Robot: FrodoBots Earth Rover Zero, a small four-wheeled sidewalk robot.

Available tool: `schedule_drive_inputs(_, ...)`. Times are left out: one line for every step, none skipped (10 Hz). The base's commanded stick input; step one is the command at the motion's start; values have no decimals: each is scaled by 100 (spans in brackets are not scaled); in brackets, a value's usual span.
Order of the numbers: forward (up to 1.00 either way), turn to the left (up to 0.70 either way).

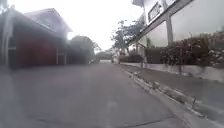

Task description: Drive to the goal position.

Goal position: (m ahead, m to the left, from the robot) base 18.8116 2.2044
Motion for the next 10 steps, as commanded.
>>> schedule_drive_inputs(100,0)
schedule_drive_inputs(100,0)
schedule_drive_inputs(100,0)
schedule_drive_inputs(100,0)
schedule_drive_inputs(100,0)
schedule_drive_inputs(100,0)
schedule_drive_inputs(100,0)
schedule_drive_inputs(100,0)
schedule_drive_inputs(100,0)
schedule_drive_inputs(100,0)
